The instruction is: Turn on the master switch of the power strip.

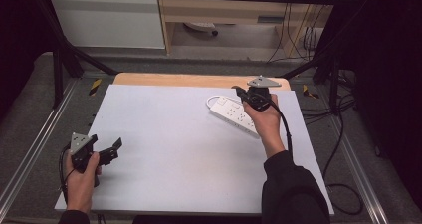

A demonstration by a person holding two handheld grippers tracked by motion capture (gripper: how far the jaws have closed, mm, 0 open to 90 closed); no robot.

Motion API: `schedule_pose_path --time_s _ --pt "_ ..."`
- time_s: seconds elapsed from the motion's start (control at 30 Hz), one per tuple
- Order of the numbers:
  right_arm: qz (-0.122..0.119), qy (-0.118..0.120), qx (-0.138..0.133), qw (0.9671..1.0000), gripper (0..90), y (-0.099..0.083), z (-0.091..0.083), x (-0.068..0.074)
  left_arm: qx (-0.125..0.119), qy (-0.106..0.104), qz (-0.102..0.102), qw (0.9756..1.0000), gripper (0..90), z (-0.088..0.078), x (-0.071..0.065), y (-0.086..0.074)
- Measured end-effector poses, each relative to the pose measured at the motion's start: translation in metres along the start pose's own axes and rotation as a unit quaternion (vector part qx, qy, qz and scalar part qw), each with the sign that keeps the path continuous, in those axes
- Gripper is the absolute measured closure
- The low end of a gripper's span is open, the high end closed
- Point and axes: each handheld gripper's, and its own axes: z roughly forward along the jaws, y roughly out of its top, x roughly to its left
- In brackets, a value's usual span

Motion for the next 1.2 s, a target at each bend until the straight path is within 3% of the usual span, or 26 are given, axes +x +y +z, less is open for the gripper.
schedule_pose_path --time_s 0.23,0.4,0.53,0.57,0.73,1.03,1.2 --pt "-0.007 -0.008 0.011 0.9999 90.0 -0.004 0.018 0.008 -0.028 -0.023 0.003 0.9994 8.4 -0.003 0.004 0.006" --pt "-0.019 -0.031 0.022 0.9991 90.0 -0.006 0.027 0.004 -0.009 -0.018 -0.012 0.9997 9.1 -0.006 0.008 0.0" --pt "-0.004 -0.048 0.026 0.9985 90.0 -0.011 0.031 -0.004 -0.032 -0.012 -0.032 0.9989 9.3 -0.014 0.012 0.003" --pt "0.012 -0.052 0.028 0.9982 90.0 -0.011 0.031 -0.008 -0.034 -0.011 -0.034 0.9988 9.3 -0.014 0.012 0.003" --pt "0.032 -0.05 0.023 0.998 90.0 -0.007 0.032 -0.009 -0.018 -0.018 -0.018 0.9995 9.4 -0.008 0.005 0.003" --pt "0.026 -0.044 0.038 0.9979 90.0 -0.008 0.046 -0.003 0.014 -0.039 0.017 0.999 9.3 -0.006 -0.015 -0.002" --pt "0.031 -0.038 0.052 0.9975 90.0 -0.011 0.06 -0.003 0.014 -0.048 0.011 0.9987 9.3 -0.005 -0.015 -0.002"
